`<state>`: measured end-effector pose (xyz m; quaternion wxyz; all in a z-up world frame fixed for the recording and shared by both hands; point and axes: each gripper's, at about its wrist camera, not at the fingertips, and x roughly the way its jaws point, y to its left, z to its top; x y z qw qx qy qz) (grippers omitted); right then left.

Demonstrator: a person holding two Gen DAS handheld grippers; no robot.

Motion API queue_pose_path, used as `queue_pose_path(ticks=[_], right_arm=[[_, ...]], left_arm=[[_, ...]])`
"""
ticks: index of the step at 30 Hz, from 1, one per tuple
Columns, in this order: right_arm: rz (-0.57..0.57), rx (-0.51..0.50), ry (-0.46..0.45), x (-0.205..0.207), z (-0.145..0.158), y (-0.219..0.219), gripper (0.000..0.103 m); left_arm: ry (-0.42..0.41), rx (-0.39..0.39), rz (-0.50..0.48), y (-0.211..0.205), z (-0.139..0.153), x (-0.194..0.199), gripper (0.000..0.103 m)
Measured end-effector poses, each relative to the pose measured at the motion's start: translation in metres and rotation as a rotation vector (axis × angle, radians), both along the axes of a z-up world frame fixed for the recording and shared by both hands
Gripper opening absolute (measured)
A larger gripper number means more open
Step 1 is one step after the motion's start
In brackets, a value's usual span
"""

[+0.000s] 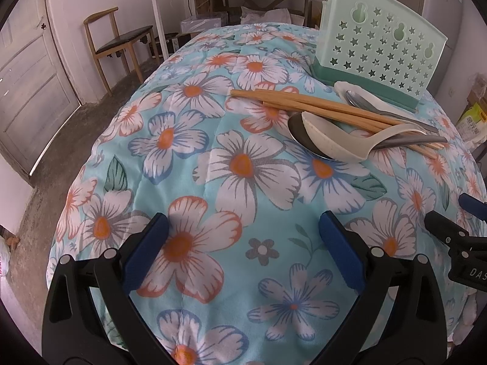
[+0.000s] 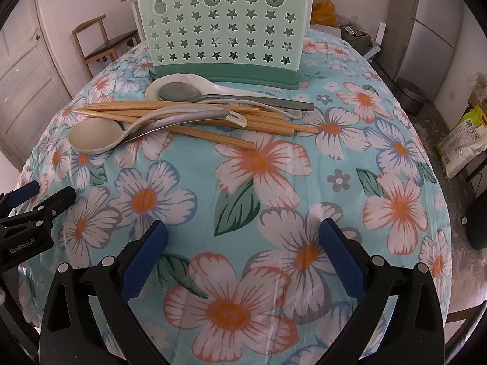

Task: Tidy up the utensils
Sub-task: 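Move both tools forward toward the pile of spoons and chopsticks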

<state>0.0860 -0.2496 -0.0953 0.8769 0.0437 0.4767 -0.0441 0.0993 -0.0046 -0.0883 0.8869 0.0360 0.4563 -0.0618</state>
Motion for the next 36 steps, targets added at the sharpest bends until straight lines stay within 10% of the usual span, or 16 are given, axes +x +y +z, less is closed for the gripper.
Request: queue_pose_path(ticks=[9, 36], right_arm=[[0.000, 0.000, -0.001, -0.001, 0.000, 0.000, 0.098], [0.014, 0.011, -0.020, -0.003, 0.000, -0.002, 0.098]], left_arm=[[-0.063, 0.085, -0.006, -0.011, 0.002, -0.008, 0.096], [-0.059, -0.013, -0.026, -0.001, 0.009, -0.007, 0.096]])
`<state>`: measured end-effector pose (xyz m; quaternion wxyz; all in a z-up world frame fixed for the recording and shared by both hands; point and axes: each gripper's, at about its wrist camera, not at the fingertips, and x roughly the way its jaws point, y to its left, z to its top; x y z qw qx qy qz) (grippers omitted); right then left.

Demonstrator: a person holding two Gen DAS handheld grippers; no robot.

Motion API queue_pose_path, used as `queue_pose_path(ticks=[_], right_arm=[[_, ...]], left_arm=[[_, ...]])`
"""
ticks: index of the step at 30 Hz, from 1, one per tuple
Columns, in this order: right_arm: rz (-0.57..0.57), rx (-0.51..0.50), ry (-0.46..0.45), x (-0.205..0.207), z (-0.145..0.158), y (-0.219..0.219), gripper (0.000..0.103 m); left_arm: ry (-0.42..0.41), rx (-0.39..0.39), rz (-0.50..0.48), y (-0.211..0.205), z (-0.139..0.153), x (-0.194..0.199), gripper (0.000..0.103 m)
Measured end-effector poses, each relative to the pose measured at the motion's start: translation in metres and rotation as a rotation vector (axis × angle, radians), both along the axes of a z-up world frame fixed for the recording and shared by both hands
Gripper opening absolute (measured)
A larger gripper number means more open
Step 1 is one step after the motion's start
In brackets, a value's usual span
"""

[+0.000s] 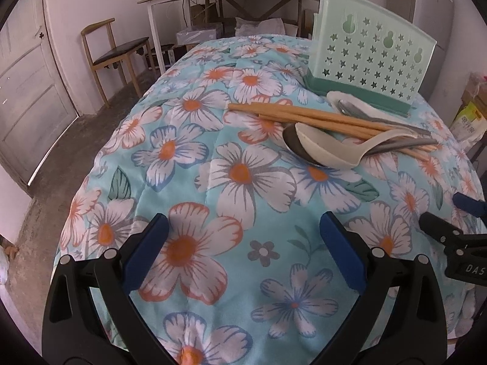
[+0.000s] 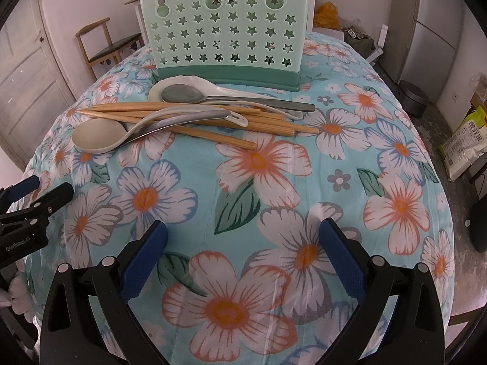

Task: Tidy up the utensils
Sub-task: 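Move both tools forward toward the pile of spoons and chopsticks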

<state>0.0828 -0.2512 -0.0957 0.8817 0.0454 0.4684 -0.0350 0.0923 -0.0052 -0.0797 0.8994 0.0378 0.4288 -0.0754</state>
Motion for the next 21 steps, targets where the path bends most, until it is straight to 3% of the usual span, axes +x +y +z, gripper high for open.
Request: queue_pose_path(ticks=[21], right_arm=[[0.011, 0.015, -0.001, -0.002, 0.002, -0.003, 0.098]], left_arm=[[-0.057, -0.077, 0.006, 0.011, 0.016, -0.001, 0.096]])
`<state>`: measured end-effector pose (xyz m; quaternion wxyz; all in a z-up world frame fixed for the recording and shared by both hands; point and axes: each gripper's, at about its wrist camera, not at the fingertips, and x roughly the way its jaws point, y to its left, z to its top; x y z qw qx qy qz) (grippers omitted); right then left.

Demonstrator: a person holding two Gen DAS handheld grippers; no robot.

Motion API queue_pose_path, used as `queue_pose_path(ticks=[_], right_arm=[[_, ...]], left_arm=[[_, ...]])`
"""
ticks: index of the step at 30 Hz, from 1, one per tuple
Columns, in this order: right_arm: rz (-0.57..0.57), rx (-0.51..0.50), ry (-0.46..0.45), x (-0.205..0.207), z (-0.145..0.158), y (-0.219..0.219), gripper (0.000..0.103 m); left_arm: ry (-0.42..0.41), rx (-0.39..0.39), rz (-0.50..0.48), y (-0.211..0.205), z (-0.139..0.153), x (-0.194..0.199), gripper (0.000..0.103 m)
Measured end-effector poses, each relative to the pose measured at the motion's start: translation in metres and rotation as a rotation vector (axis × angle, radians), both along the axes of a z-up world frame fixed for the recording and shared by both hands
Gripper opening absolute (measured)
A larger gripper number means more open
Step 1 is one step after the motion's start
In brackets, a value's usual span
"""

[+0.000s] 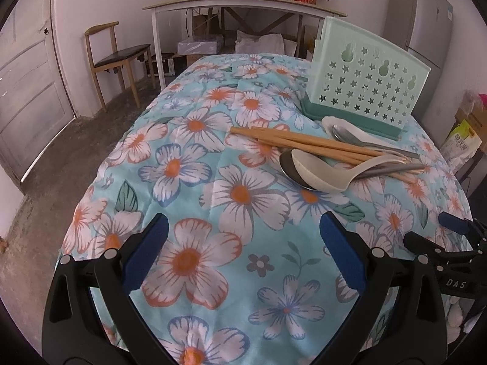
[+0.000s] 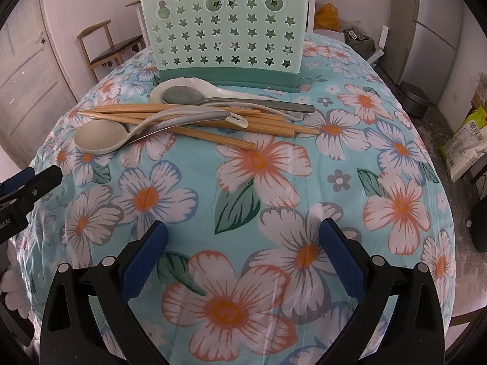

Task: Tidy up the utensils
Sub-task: 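Move both tools forward toward the pile of spoons and chopsticks, then close the right tool on the handle of a white plastic spoon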

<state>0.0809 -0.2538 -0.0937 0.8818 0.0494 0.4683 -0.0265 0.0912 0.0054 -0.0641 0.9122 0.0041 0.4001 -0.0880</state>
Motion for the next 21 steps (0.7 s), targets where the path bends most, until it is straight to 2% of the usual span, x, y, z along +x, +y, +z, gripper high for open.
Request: queue_pose_path(ticks=[3, 5, 8, 12, 18, 21], right_arm=[[0.011, 0.018, 0.010, -0.001, 0.003, -0.002, 0.097], [0.030, 0.047, -0.001, -0.002, 0.008, -0.002, 0.097], [0.071, 0.063, -0.042, -0.004, 0.019, 0.006, 0.097], [0.173, 0.025, -0.124, -0.005, 0.036, 0.032, 0.096], [0.304, -0.036, -0.173, 0.010, 0.045, 0.072, 0.083], [0.365, -0.074, -0.173, 0.021, 0.044, 0.093, 0.072]], left_arm=[[-0.019, -0.014, 0.000, 0.003, 0.003, -0.001, 0.092], [-0.031, -0.031, 0.002, 0.006, 0.004, -0.002, 0.085], [-0.034, -0.063, 0.008, 0.013, 0.003, -0.002, 0.078], [-0.025, -0.102, 0.009, 0.020, -0.002, 0.001, 0.070], [-0.014, -0.174, 0.005, 0.033, -0.010, 0.004, 0.053], [-0.013, -0.215, -0.002, 0.041, -0.015, 0.005, 0.044]])
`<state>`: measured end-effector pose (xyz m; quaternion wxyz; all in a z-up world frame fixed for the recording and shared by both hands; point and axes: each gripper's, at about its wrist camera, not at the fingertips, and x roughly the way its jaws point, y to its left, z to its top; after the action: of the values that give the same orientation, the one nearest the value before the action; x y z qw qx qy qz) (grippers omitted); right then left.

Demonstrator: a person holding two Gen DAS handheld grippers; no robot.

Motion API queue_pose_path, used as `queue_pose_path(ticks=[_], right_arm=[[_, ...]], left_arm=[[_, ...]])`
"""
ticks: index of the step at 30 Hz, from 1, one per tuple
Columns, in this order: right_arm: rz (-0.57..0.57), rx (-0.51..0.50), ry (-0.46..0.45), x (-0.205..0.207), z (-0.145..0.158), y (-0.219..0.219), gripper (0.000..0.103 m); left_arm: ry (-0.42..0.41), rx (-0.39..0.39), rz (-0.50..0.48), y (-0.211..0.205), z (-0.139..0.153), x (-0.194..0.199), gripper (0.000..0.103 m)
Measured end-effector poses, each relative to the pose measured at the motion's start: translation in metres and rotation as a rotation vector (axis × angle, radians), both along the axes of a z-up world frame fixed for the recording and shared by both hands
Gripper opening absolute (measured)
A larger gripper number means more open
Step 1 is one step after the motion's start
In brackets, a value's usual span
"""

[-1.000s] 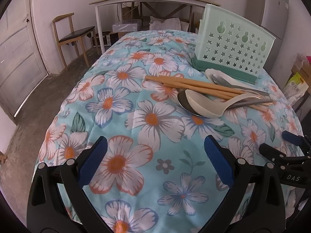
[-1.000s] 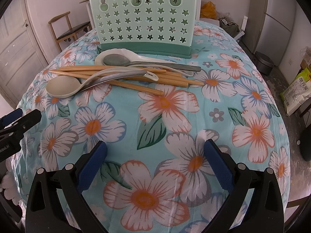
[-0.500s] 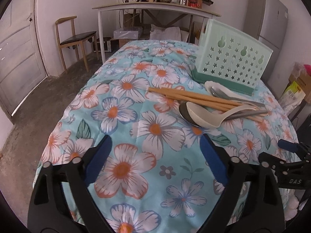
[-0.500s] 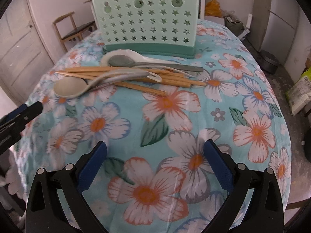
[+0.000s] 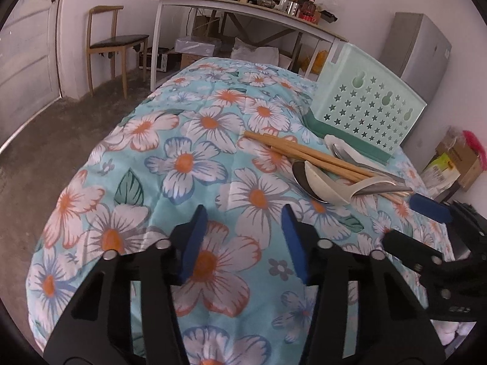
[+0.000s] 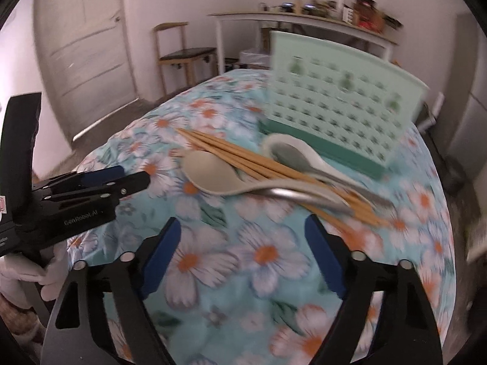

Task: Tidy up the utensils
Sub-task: 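Close the right tool on the handle of a white plastic spoon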

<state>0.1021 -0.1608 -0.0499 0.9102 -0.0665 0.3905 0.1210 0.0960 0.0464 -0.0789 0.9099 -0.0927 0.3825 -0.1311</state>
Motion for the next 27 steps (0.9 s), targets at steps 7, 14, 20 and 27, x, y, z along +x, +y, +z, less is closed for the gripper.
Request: queue_pose_path(ticks=[7, 14, 20, 27], right_arm=[[0.104, -0.113, -0.020, 0.016, -0.003, 0.043, 0.053], [0.129, -0.211, -0.003, 0.031, -0.015, 0.062, 0.034], [0.090, -0.180, 0.044, 0.033, -0.008, 0.053, 0.008], [0.039, 0.005, 0.087, 0.032, 0.020, 0.029, 0.007]], left_arm=[[0.008, -0.083, -0.012, 0.018, -0.009, 0.003, 0.024], [0.019, -0.161, -0.016, 0.031, -0.014, 0.006, 0.016], [0.023, -0.209, -0.036, 0.037, -0.016, 0.007, 0.016], [0.022, -0.242, -0.090, 0.039, -0.011, 0.005, 0.016]])
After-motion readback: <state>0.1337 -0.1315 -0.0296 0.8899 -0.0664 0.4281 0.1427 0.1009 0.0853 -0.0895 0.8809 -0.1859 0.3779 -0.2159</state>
